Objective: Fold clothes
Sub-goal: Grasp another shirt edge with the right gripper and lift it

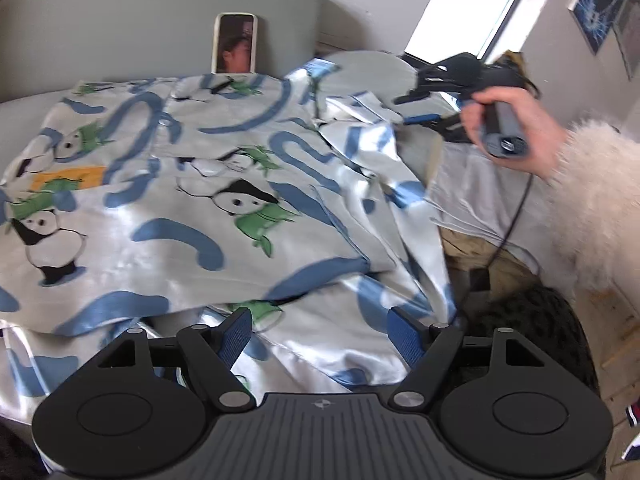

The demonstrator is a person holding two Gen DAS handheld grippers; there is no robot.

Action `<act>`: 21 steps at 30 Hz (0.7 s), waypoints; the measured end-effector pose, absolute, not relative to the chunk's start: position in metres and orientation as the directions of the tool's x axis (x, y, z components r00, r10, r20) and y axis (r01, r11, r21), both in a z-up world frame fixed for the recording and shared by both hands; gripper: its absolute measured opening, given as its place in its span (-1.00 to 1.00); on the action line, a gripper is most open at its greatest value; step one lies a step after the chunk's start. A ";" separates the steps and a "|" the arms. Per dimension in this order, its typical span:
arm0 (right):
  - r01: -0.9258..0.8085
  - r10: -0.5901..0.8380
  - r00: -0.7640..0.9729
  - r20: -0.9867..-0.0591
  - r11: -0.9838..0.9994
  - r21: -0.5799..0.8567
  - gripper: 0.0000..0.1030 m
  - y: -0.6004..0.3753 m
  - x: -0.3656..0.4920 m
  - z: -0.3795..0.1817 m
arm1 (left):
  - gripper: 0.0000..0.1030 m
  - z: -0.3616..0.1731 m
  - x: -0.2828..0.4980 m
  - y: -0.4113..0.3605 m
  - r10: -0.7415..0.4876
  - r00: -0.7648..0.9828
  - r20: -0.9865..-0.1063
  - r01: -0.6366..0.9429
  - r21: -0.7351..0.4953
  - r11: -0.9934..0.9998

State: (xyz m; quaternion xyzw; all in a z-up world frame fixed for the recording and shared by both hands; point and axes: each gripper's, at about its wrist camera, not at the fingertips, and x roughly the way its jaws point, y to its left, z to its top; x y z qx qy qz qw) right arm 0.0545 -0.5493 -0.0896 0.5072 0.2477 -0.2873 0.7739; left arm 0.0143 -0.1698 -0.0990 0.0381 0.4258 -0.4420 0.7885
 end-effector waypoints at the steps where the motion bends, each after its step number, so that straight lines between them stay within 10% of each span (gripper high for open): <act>1: 0.696 -0.194 0.713 -0.674 0.318 0.644 -0.35 -0.549 0.057 -0.093 | 0.41 -0.101 0.014 -0.170 -0.660 0.244 -0.710 0.728 -0.316 0.608; 13: 0.767 -0.247 0.635 -0.732 0.315 0.559 -0.42 -0.550 0.085 -0.108 | 0.41 -0.108 0.023 -0.168 -0.638 0.237 -0.733 0.710 -0.318 0.629; 16: 0.772 -0.289 0.629 -0.722 0.341 0.536 -0.90 -0.549 0.088 -0.107 | 0.41 -0.108 0.022 -0.168 -0.636 0.237 -0.734 0.711 -0.315 0.628; 21: 0.755 -0.359 0.650 -0.669 0.400 0.519 -0.99 -0.550 0.079 -0.076 | 0.41 -0.103 0.023 -0.165 -0.645 0.253 -0.721 0.708 -0.317 0.631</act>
